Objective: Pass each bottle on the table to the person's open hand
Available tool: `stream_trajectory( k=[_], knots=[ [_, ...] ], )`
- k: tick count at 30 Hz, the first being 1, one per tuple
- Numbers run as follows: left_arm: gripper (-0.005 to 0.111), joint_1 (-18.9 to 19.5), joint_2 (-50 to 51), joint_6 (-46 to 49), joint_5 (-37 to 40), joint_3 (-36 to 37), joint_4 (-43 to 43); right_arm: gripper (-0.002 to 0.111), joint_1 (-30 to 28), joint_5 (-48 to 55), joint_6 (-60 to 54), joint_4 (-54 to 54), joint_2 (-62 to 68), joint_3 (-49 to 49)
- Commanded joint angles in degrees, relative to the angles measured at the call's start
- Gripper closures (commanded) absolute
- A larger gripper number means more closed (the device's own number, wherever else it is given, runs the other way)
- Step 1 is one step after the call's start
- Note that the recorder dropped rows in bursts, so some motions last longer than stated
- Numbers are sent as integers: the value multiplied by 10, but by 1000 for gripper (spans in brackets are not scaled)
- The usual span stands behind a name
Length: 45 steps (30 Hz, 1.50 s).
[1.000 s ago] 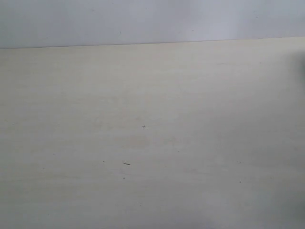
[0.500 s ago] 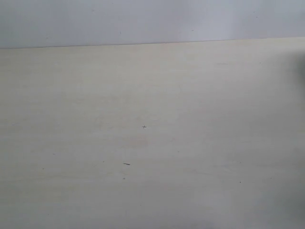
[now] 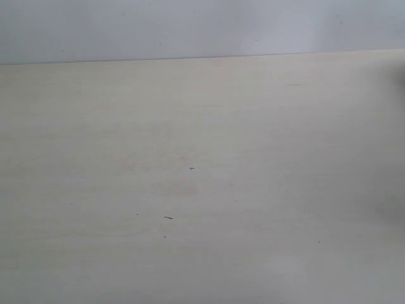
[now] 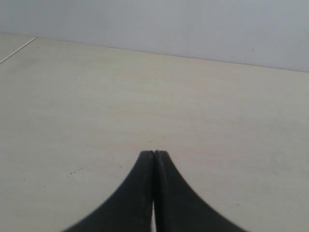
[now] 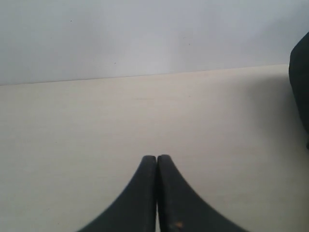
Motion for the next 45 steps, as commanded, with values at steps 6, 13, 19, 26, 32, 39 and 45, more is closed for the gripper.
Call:
stream_trajectory(
  k=[6,13,19,26,32,39,45],
  knots=[
    [107,-2,-2,3,-2,2,-3,108,-2,-6,-1,-3,1,2],
    [107,-2,-2,3,-2,2,-3,108,-2,-6,-1,-3,1,2],
    [107,-2,-2,3,-2,2,-3,108,-2,-6,-1,-3,1,2],
    [107,-2,-2,3,-2,2,-3,108,-2,4,-1,-3,-34,2],
    [107,-2,-2,3,-2,2,-2,108,-2,38,-1,-2,-59,2],
    [107,-2,-2,3,-2,2,-2,108,-2,38,-1,-2,-59,2],
    [107,-2,-2,3,-2,2,-2,108,-2,38,-1,-2,-59,2]
  ],
)
